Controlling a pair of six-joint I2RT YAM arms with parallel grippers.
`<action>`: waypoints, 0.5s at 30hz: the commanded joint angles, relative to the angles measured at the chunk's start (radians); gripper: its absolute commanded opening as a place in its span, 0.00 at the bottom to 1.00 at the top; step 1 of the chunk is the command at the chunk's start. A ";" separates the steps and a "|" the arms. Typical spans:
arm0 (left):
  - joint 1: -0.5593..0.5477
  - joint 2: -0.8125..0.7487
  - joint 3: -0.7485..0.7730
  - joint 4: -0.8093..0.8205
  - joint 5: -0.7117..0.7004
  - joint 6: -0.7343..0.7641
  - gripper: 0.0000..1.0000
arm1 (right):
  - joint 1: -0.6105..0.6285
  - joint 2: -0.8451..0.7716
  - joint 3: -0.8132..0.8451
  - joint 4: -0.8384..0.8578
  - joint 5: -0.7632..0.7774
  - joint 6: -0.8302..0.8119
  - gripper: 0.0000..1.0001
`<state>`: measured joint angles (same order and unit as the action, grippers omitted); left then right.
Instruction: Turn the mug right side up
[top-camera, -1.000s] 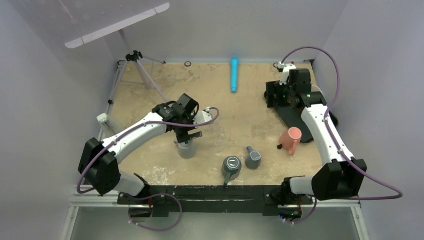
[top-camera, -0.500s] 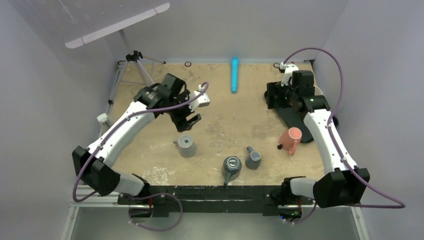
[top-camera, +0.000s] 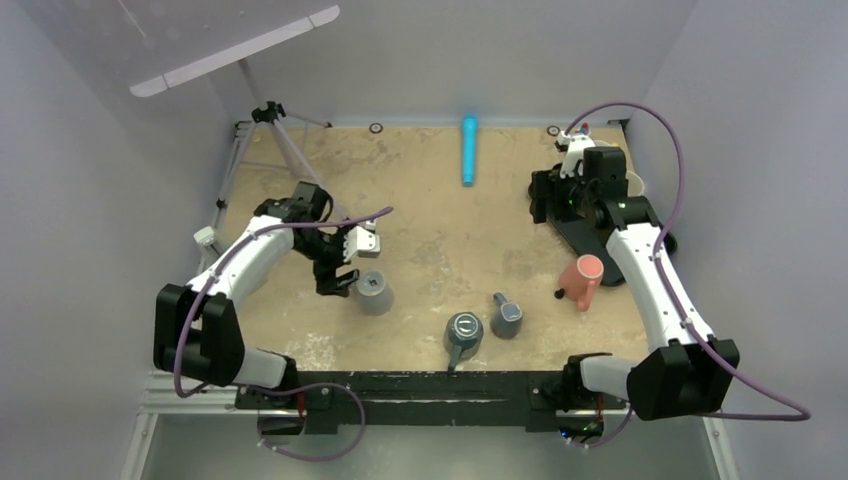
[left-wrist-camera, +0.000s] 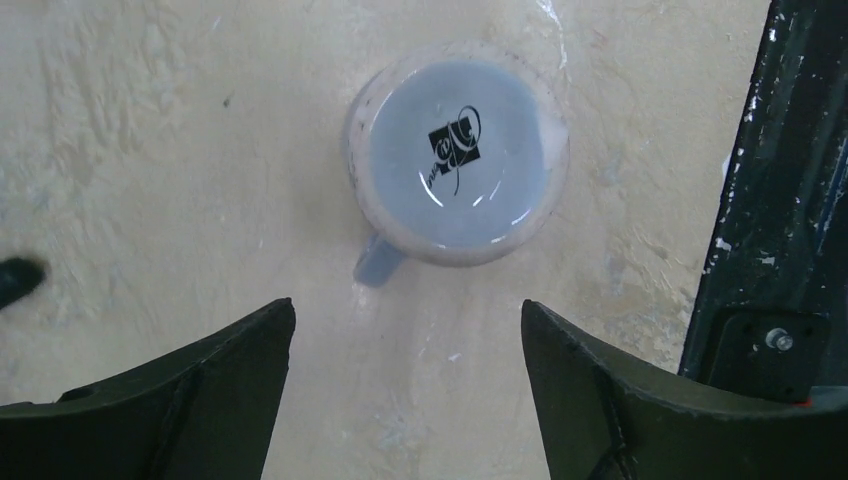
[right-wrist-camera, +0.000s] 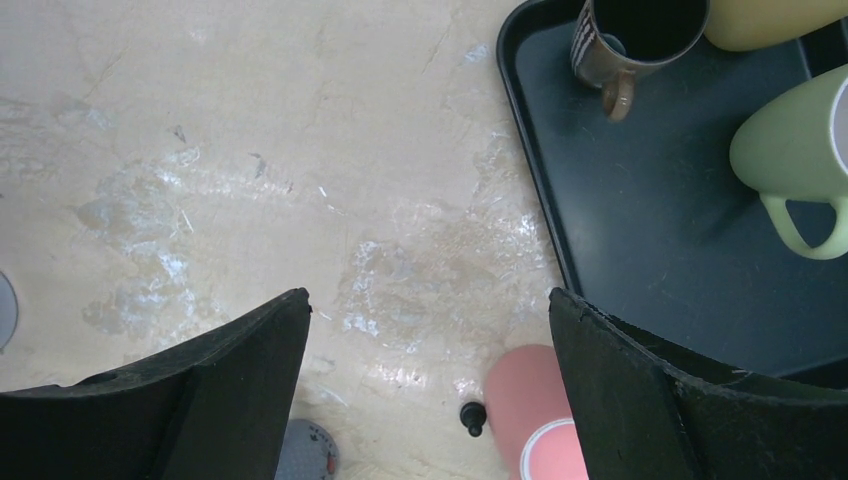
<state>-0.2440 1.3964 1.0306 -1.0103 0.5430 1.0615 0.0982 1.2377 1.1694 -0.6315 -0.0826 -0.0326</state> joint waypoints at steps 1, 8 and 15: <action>-0.003 0.057 -0.004 0.068 0.162 0.206 0.87 | 0.003 -0.047 -0.014 0.035 -0.026 0.015 0.92; -0.040 0.099 -0.047 0.191 0.103 0.159 0.76 | 0.003 -0.069 -0.036 0.027 -0.016 0.017 0.92; -0.110 0.015 -0.110 0.215 0.148 -0.066 0.64 | 0.003 -0.077 -0.035 0.029 -0.014 0.020 0.92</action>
<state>-0.3359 1.4887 0.9558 -0.8433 0.6067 1.1328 0.0982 1.1877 1.1381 -0.6228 -0.0948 -0.0246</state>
